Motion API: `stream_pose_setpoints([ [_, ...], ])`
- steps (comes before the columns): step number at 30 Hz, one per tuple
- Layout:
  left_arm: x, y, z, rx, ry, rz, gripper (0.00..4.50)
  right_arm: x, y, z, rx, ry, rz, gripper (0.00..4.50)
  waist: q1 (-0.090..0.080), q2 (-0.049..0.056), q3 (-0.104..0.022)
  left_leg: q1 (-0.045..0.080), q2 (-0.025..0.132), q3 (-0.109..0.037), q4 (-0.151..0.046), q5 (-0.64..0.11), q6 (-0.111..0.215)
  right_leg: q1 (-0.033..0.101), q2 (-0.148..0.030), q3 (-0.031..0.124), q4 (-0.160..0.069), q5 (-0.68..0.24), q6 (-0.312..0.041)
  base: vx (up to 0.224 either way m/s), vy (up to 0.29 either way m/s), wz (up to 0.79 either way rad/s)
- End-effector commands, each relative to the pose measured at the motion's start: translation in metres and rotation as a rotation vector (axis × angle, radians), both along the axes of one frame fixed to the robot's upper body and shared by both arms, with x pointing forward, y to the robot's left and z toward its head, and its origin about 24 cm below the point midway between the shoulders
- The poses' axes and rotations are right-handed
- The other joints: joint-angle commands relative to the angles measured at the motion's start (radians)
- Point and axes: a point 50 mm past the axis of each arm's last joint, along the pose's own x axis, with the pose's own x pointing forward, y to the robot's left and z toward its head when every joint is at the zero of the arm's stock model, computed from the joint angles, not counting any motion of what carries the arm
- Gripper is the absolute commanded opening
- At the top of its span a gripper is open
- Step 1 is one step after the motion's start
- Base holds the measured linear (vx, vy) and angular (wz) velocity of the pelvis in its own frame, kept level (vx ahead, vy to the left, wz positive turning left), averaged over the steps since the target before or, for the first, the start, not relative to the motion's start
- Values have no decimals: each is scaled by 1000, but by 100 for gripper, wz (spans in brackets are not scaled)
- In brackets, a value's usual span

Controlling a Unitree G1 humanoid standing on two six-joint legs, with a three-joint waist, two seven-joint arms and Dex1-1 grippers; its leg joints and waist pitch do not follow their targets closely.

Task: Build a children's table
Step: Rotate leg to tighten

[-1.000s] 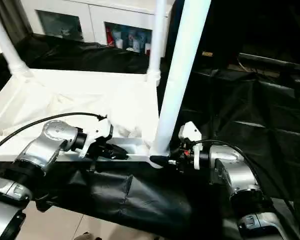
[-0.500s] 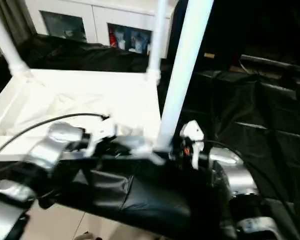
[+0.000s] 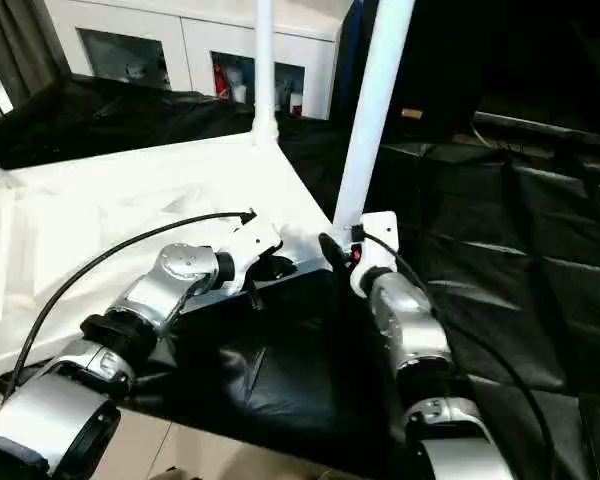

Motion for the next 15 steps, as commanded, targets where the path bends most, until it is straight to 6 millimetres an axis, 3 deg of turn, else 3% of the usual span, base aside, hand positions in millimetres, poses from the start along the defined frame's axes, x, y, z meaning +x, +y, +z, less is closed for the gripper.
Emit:
stream_pose_setpoints([
  [1,-1,-13,0,-10,-5,-28,0,-10,23,-18,-16,84,122,355,-1,-5,-47,2,23,-14,-73,-183,33,40,-73,40,-86,-236,-181,0,0,0],
  [5,-3,-3,-1,-5,10,-58,0,-10,15,-13,-35,43,194,379,-1,-11,-45,1,23,-16,-74,-210,36,40,-77,40,-92,-299,-169,0,0,0],
  [9,-10,11,0,-22,32,-167,0,-18,-2,-3,-33,-10,394,379,0,-12,-48,-4,25,-15,-72,-175,60,44,-75,40,-84,-231,-182,0,0,0],
  [11,-15,17,1,-32,54,-222,0,-24,-10,2,-27,-22,491,379,4,-14,-51,-6,28,-13,-67,-145,88,47,-76,42,-75,-157,-202,0,0,0],
  [15,-19,28,0,-9,76,-284,0,-33,-19,7,-16,-8,624,379,3,-12,-51,-4,29,-11,-66,-133,94,48,-75,41,-70,-121,-233,0,0,0],
])
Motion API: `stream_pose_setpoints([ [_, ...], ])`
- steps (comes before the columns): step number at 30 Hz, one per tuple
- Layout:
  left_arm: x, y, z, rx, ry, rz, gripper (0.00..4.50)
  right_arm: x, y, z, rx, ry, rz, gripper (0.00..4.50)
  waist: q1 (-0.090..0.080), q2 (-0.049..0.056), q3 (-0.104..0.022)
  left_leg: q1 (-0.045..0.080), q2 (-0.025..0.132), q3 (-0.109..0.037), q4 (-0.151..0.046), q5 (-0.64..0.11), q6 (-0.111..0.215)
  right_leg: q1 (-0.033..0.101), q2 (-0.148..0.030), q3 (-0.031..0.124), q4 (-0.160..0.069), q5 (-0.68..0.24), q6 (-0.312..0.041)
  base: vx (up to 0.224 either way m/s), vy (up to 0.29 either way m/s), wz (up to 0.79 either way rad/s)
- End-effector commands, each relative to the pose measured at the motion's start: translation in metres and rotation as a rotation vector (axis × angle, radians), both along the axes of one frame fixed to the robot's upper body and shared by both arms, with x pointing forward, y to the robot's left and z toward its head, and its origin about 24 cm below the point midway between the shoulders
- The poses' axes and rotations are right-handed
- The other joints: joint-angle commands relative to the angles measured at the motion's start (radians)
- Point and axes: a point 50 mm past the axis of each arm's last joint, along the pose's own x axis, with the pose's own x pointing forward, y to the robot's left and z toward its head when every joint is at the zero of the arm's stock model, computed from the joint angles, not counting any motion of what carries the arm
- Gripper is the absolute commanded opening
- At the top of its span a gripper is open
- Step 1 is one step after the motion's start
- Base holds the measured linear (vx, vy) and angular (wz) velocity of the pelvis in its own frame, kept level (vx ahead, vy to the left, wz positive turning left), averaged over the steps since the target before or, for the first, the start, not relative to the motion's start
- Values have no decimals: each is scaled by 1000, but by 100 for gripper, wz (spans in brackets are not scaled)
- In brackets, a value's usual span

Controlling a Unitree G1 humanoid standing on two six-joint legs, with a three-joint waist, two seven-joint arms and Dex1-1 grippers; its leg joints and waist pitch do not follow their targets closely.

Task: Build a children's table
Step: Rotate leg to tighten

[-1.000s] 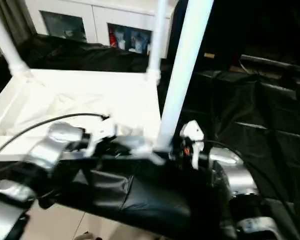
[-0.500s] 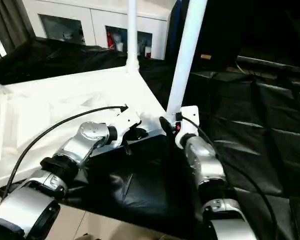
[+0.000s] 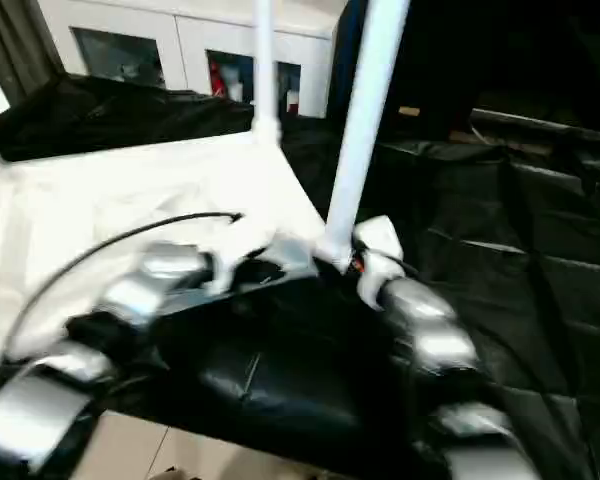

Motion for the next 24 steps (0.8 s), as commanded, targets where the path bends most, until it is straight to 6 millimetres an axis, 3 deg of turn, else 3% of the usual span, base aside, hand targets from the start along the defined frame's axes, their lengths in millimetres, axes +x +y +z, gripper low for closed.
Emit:
stream_pose_setpoints([
  [1,-12,1,-4,8,42,-132,0,-16,5,5,14,50,261,379,3,-12,-53,-2,28,-12,-64,-137,95,54,-73,41,-67,-94,-243,0,0,0],
  [4,-17,10,-1,15,60,-180,0,-21,1,8,1,58,328,379,10,-6,-50,0,34,-9,-65,-151,98,52,-73,39,-65,-92,-250,0,0,0],
  [8,-20,18,1,19,71,-218,0,-21,0,10,-15,47,351,379,10,-9,-49,2,34,-8,-66,-171,68,49,-74,39,-67,-133,-249,0,0,0],
  [12,-20,20,2,24,66,-215,0,-18,1,10,-25,36,341,379,8,-12,-50,1,31,-9,-65,-162,62,49,-75,41,-68,-135,-241,0,0,0],
  [14,-20,21,2,22,65,-213,0,-19,3,11,-16,41,345,345,9,-13,-51,2,31,-9,-65,-152,63,50,-76,41,-67,-130,-240,0,0,0],
  [18,-22,21,3,17,68,-218,0,-21,5,10,-5,57,369,332,9,-13,-51,1,31,-8,-64,-138,69,51,-74,41,-63,-101,-245,0,0,0],
  [19,-23,21,3,17,68,-218,0,-21,6,10,-6,58,371,305,10,-13,-51,1,31,-8,-64,-135,70,51,-74,40,-63,-97,-246,0,0,0],
  [24,-21,23,2,22,53,-187,0,-22,8,6,6,66,340,287,9,-15,-51,1,30,-8,-63,-136,68,51,-73,40,-62,-97,-248,0,0,0],
])
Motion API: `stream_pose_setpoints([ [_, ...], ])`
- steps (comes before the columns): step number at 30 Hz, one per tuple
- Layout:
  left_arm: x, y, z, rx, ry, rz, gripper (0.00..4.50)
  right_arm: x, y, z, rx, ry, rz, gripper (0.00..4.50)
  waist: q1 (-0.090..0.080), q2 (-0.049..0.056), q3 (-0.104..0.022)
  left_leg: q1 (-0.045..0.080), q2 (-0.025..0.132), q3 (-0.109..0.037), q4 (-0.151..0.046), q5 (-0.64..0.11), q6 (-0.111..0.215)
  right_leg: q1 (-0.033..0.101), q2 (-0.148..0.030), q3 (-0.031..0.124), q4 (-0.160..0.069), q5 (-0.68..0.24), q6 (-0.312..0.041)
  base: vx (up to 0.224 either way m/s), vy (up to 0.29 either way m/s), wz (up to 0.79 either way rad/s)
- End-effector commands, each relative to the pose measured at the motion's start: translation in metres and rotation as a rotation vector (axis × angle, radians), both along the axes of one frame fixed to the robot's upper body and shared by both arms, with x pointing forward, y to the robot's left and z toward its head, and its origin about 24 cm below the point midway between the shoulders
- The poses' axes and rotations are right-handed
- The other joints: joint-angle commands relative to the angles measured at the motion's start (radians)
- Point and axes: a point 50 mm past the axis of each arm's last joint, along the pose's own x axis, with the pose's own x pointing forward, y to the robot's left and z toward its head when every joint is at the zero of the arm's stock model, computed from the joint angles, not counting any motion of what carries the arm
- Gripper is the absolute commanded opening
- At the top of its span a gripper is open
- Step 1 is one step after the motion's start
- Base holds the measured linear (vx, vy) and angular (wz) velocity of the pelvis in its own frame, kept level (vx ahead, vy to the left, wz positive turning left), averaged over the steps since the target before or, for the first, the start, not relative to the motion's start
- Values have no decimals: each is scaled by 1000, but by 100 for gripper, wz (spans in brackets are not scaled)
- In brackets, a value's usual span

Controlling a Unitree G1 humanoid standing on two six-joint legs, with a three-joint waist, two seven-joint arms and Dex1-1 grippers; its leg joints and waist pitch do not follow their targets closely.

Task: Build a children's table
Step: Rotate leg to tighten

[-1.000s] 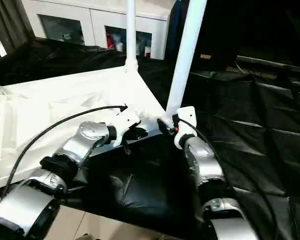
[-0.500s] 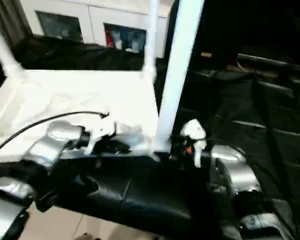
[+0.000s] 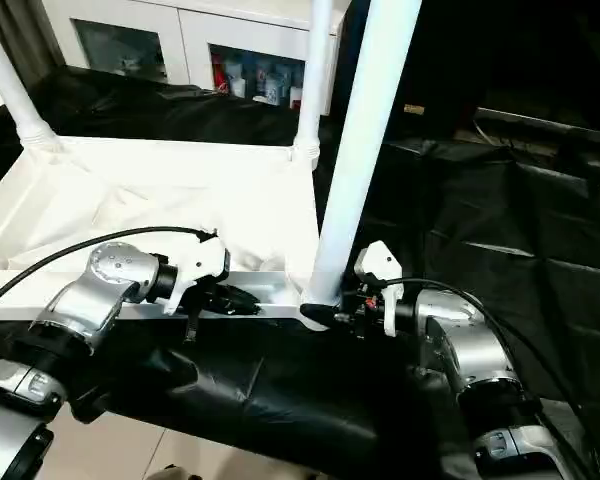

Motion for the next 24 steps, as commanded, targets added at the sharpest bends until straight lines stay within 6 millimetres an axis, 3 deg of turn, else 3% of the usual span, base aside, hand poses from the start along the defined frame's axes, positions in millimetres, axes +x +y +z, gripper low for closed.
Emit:
stream_pose_setpoints([
  [1,0,-4,-4,4,-13,28,0,-1,7,-5,8,13,-21,281,5,-9,-54,2,29,-9,-64,-142,66,51,-74,40,-64,-109,-244,0,0,0],
  [3,6,-6,-6,14,-46,101,0,2,7,-11,-7,10,-120,276,2,-11,-52,1,28,-10,-65,-150,58,50,-75,41,-66,-130,-237,0,0,0],
  [4,12,-8,-7,16,-71,175,0,7,7,-18,-38,1,-246,275,-1,-12,-51,5,27,-12,-67,-173,41,47,-77,42,-74,-197,-219,0,0,0],
  [6,15,-10,-8,17,-80,206,0,10,8,-22,-54,-4,-305,274,-3,-10,-49,7,27,-13,-69,-183,27,44,-76,42,-78,-232,-208,0,0,0],
  [9,21,-24,-10,13,-92,280,0,17,12,-35,-74,35,-542,272,-8,-10,-47,10,26,-15,-74,-212,3,40,-76,43,-86,-302,-181,0,0,0],
  [10,22,-33,-12,13,-94,292,0,20,15,-41,-78,63,-647,272,-8,-5,-47,9,26,-17,-75,-217,-4,40,-77,43,-87,-314,-173,0,0,0],
  [11,22,-33,-12,13,-94,292,0,20,15,-41,-78,63,-647,272,-11,-7,-48,11,25,-18,-76,-223,-11,39,-76,43,-88,-321,-168,0,0,0],
  [13,23,-60,-12,3,-90,320,0,25,31,-48,-84,113,-797,272,-10,-2,-48,12,25,-16,-75,-219,-13,36,-75,46,-88,-292,-172,0,0,0],
  [18,22,-83,-14,-10,-96,312,0,31,55,-43,-106,43,-793,272,-9,0,-51,10,22,-15,-73,-220,-12,40,-73,45,-86,-245,-177,0,0,0],
  [20,21,-83,-14,-11,-95,305,0,32,57,-41,-96,27,-777,328,-7,-2,-52,7,21,-16,-73,-213,4,44,-74,45,-83,-223,-180,0,0,0],
  [24,22,-73,-13,-10,-96,296,0,37,53,-30,-93,-68,-719,363,-6,0,-53,5,22,-15,-72,-202,13,46,-74,45,-81,-199,-186,0,0,0],
])
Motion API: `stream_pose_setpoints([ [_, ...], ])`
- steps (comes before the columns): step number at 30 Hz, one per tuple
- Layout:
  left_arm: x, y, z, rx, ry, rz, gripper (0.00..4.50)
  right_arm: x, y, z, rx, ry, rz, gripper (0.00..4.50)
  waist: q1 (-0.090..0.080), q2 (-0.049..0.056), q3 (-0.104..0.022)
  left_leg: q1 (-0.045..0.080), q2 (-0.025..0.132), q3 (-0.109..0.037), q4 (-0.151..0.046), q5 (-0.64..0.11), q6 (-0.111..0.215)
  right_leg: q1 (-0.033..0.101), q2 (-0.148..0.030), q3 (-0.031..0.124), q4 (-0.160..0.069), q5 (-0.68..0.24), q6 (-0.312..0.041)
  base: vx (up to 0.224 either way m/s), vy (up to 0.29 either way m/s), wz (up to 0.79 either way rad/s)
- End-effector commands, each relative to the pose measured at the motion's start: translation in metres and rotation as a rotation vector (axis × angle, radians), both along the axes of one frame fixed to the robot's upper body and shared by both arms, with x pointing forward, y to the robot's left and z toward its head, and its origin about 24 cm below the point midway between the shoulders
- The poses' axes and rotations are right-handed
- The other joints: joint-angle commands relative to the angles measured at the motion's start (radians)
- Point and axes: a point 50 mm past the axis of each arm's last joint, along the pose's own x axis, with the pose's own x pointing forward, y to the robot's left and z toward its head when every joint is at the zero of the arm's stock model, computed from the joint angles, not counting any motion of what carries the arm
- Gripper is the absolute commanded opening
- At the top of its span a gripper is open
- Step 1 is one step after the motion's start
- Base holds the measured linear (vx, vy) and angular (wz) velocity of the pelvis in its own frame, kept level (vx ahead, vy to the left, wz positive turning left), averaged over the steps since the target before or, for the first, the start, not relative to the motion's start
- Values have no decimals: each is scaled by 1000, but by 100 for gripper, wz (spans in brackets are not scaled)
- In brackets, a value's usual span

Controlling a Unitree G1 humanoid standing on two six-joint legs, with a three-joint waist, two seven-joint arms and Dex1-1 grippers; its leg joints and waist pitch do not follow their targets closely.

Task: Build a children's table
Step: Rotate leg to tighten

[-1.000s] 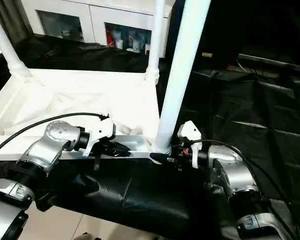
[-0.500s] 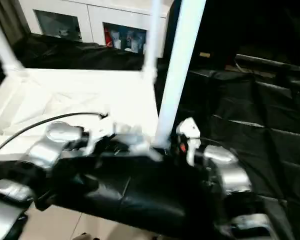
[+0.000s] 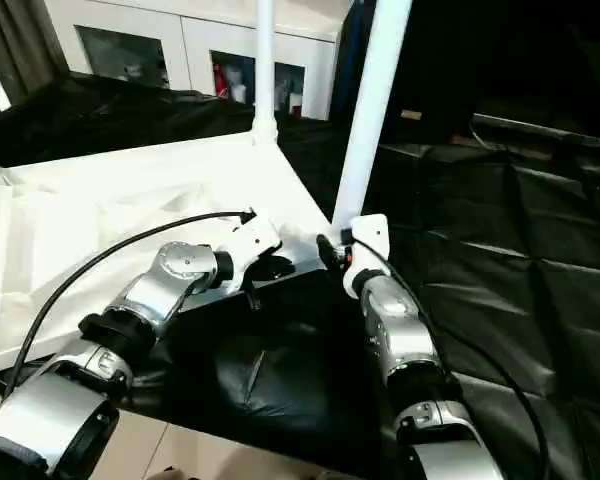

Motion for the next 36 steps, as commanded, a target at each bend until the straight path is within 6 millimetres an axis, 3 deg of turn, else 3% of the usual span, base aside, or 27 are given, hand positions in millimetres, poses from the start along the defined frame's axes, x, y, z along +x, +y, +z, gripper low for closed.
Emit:
stream_pose_setpoints([
  [1,-6,-9,-4,-8,18,-62,0,-8,14,-12,-39,45,130,363,0,2,-49,2,23,-14,-73,-201,21,42,-74,42,-81,-199,-188,0,0,0],
  [2,-7,-5,-4,-7,25,-78,0,-9,11,-9,-27,32,182,363,0,-3,-49,2,23,-14,-73,-202,27,44,-73,42,-82,-199,-189,0,0,0],
  [9,-17,24,-4,18,92,-210,0,-25,-15,4,-39,-4,535,363,1,-4,-50,-8,28,-14,-69,-162,76,52,-76,41,-72,-130,-218,0,0,0],
  [10,-19,29,-4,24,104,-246,0,-29,-20,7,-32,1,596,363,2,-3,-50,-3,29,-13,-69,-164,78,49,-75,42,-73,-130,-225,0,0,0],
  [14,-27,43,-3,48,146,-337,0,-38,-30,12,-20,22,724,363,3,-2,-51,-1,32,-13,-68,-159,92,49,-74,41,-67,-93,-248,0,0,0],
  [16,-33,52,-1,58,183,-389,0,-45,-34,14,-28,47,816,363,2,-6,-49,-1,33,-11,-68,-166,91,49,-72,41,-66,-95,-254,0,0,0],
  [17,-34,53,0,59,190,-399,0,-46,-35,14,-32,54,837,363,4,-2,-49,0,35,-11,-69,-166,89,47,-72,40,-65,-99,-258,0,0,0],
  [23,-34,61,2,71,190,-396,0,-47,-32,15,-14,64,860,363,9,-7,-48,2,34,-10,-70,-176,60,45,-73,41,-67,-139,-246,0,0,0],
  [24,-34,61,3,70,188,-394,0,-47,-31,15,-10,64,862,338,10,-6,-48,3,33,-10,-70,-174,59,45,-74,41,-67,-139,-245,0,0,0],
  [27,-34,61,3,67,187,-389,0,-48,-28,15,19,70,881,338,10,-6,-49,2,32,-10,-69,-159,60,46,-73,41,-65,-113,-247,0,0,0],
  [28,-34,61,2,66,188,-389,0,-49,-27,15,26,74,886,313,10,-7,-50,2,33,-10,-69,-150,61,47,-73,41,-62,-99,-249,0,0,0],
  [31,-34,60,2,66,185,-384,0,-50,-27,15,34,82,892,294,12,-7,-50,3,32,-9,-67,-139,65,47,-73,41,-61,-81,-255,0,0,0],
  [36,-27,57,0,67,136,-294,0,-47,-27,7,45,91,779,277,14,-8,-47,3,31,-9,-68,-156,56,45,-74,42,-67,-124,-243,0,0,0],
])
